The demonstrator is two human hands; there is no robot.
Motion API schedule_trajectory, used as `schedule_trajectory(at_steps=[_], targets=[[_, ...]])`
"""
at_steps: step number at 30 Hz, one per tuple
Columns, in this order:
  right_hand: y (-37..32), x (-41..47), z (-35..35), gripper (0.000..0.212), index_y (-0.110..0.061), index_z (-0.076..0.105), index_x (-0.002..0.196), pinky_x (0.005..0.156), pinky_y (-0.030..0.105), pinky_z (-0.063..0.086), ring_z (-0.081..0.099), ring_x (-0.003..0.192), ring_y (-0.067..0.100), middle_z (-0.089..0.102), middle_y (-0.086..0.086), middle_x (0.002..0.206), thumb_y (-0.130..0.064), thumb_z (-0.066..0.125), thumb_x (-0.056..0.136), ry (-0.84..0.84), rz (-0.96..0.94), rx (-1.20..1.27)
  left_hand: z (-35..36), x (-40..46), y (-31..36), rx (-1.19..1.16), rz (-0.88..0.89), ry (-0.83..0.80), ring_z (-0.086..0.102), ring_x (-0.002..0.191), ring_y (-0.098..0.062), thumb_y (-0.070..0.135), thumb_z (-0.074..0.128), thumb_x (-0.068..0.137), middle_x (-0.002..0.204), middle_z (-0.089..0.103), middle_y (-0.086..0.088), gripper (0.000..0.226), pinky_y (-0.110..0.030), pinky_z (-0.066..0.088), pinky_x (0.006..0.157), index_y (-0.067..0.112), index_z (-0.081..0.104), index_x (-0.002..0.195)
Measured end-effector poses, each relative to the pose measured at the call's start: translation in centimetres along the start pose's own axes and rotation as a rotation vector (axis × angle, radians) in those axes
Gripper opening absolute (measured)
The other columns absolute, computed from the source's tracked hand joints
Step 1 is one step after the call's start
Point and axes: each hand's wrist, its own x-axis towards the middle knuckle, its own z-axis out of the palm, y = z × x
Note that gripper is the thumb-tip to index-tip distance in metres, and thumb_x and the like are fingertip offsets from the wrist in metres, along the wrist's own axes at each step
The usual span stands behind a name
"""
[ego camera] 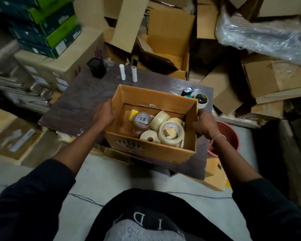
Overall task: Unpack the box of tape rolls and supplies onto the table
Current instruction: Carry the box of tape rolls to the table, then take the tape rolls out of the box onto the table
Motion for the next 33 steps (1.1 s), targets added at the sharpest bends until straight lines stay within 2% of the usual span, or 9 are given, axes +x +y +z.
schedule_trajectory(at_steps=[8,11,14,16,19,23,27,30,33], targets=[[-0.8,2.1,0.2,0.010,-0.010,0.057,0.102,0.056,0.049,0.062,0.070,0.067,0.034,0.068,0.018,0.091,-0.015,0.059,0.094,-0.048,0.078,-0.139,0.3,1.2,0.1,-0.085,-0.005,-0.065,0.059,0.100,-0.030,0.019,0.048,0.100,0.107,0.060,-0.012,0.024,-0.041,0.046,0.085,0.012,0.048,0.123],[-1.1,3.3,0.9,0.017,-0.002,0.058,0.110,0.075,0.052,0.061,0.068,0.083,0.035,0.068,0.024,0.102,0.000,0.056,0.093,-0.034,0.140,-0.195,0.2,3.2,0.2,-0.044,0.008,-0.078,0.061,0.112,-0.038,0.022,0.046,0.102,0.118,0.062,-0.022,0.023,-0.044,0.047,0.091,0.008,0.050,0.120],[-1.6,4.4,2.2,0.025,0.005,0.057,0.118,0.093,0.048,0.054,0.065,0.105,0.039,0.066,0.024,0.117,-0.004,0.054,0.095,-0.009,0.145,-0.306,-0.4,4.8,0.2,0.015,0.017,-0.076,0.061,0.114,-0.039,0.019,0.045,0.103,0.122,0.063,-0.021,0.024,-0.042,0.045,0.087,0.006,0.051,0.123],[-2.9,4.6,3.1,0.024,0.002,0.056,0.116,0.091,0.046,0.054,0.064,0.108,0.039,0.066,0.022,0.117,-0.004,0.057,0.093,-0.028,0.131,-0.394,-1.2,5.8,-0.8,0.016,0.010,-0.095,0.061,0.115,-0.039,0.020,0.044,0.105,0.123,0.062,-0.020,0.026,-0.043,0.045,0.087,0.005,0.050,0.125],[-5.3,5.2,4.7,0.029,0.000,0.051,0.122,0.070,0.037,0.053,0.063,0.110,0.039,0.065,0.023,0.118,-0.002,0.057,0.093,-0.044,0.139,-0.424,-3.0,8.2,-3.0,0.030,0.016,-0.145,0.061,0.117,-0.039,0.022,0.045,0.103,0.124,0.062,-0.020,0.030,-0.044,0.047,0.092,0.006,0.050,0.128],[-7.6,6.1,6.2,0.029,0.007,0.052,0.126,0.093,0.042,0.047,0.063,0.114,0.039,0.065,0.027,0.122,0.000,0.049,0.098,-0.048,0.105,-0.550,-4.4,11.2,-5.1,0.105,0.083,-0.198,0.062,0.115,-0.040,0.027,0.047,0.099,0.126,0.062,-0.019,0.033,-0.044,0.048,0.093,0.010,0.051,0.127],[-8.7,6.2,6.2,0.031,0.006,0.059,0.125,0.093,0.040,0.048,0.064,0.113,0.039,0.066,0.026,0.122,-0.010,0.055,0.098,-0.027,0.143,-0.515,-4.2,13.6,-5.2,0.075,0.142,-0.201,0.063,0.110,-0.043,0.020,0.044,0.100,0.124,0.062,-0.023,0.043,-0.047,0.048,0.092,0.009,0.035,0.141],[-9.7,4.8,6.7,0.026,0.004,0.062,0.113,0.083,0.046,0.051,0.065,0.103,0.043,0.067,0.026,0.111,-0.016,0.057,0.095,0.182,0.141,-0.445,-3.2,14.6,-4.9,0.046,0.212,-0.177,0.051,0.127,-0.042,0.017,0.049,0.098,0.147,0.043,-0.026,0.068,-0.049,0.046,0.099,0.007,0.015,0.156],[-11.5,3.5,7.8,0.030,-0.001,0.058,0.108,0.072,0.045,0.048,0.060,0.094,0.043,0.062,0.025,0.105,-0.019,0.065,0.085,0.578,-0.101,-0.512,-2.2,14.7,-4.7,0.075,0.402,-0.086,0.016,0.152,-0.041,0.011,0.055,0.093,0.166,0.007,-0.023,0.086,-0.052,0.029,0.119,0.007,0.002,0.160]])
